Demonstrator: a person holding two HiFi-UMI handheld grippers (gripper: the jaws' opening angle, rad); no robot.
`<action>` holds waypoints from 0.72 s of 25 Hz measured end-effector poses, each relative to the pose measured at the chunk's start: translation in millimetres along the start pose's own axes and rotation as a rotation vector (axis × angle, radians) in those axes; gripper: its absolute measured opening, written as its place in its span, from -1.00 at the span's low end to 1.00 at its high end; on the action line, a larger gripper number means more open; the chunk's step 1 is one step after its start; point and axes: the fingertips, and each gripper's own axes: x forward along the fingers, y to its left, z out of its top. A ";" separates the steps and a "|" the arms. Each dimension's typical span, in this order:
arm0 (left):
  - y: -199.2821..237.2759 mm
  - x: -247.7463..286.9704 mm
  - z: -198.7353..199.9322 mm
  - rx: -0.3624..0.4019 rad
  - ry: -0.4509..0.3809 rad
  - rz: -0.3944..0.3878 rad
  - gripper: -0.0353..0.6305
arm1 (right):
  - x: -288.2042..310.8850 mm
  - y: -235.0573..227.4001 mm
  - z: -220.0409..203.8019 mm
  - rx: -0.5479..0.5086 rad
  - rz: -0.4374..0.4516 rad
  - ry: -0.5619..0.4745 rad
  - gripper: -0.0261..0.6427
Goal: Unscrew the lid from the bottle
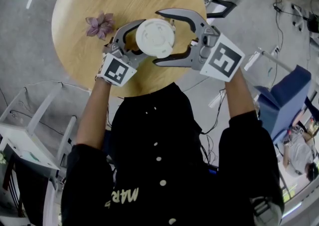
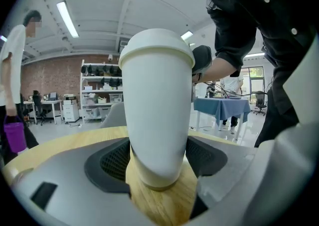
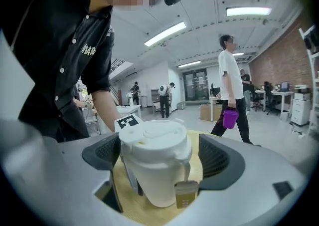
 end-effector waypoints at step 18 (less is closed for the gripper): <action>-1.3 -0.3 3.0 -0.001 -0.009 0.006 0.14 | 7.1 -12.5 14.3 -0.006 -0.448 -0.049 0.49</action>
